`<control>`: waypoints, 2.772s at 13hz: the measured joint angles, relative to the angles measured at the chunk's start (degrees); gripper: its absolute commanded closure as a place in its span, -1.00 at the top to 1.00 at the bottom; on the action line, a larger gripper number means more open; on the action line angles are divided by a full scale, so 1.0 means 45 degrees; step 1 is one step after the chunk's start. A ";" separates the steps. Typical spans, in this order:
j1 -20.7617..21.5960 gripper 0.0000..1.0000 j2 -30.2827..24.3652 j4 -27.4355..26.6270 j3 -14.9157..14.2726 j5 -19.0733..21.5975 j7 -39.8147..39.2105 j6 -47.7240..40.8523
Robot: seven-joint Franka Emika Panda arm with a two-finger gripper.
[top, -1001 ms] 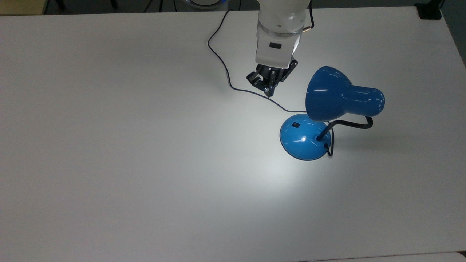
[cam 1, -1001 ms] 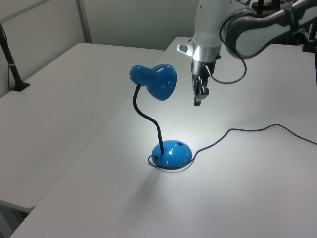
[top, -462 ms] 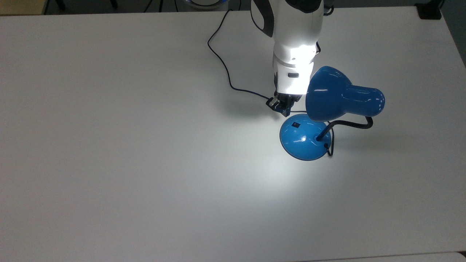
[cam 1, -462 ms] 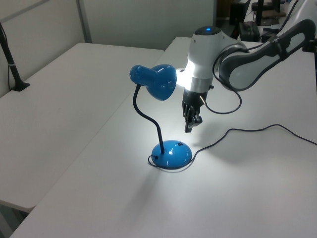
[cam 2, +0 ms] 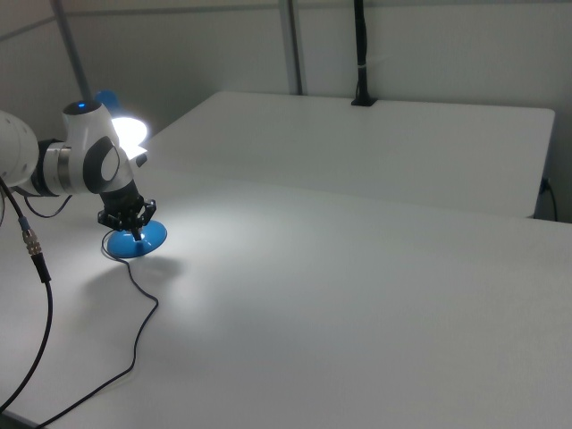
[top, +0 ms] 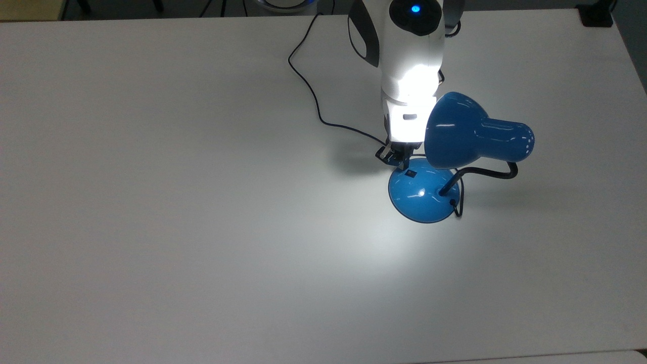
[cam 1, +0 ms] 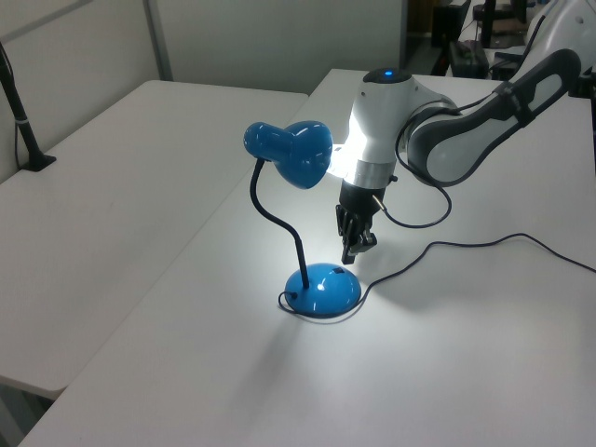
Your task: Turn off the lamp
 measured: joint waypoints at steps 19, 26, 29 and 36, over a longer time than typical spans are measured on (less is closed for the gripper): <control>-0.0052 -1.00 0.0289 0.0149 0.0092 -0.0011 -0.0182 0.0107; -0.0056 -1.00 0.0342 0.0144 0.0097 -0.0026 -0.0222 0.0115; -0.0240 -1.00 -0.0022 0.0115 0.0093 -0.0024 0.0141 -0.1263; -0.2690 -0.98 -0.3037 0.0162 -0.0033 -0.0051 0.2546 -0.5899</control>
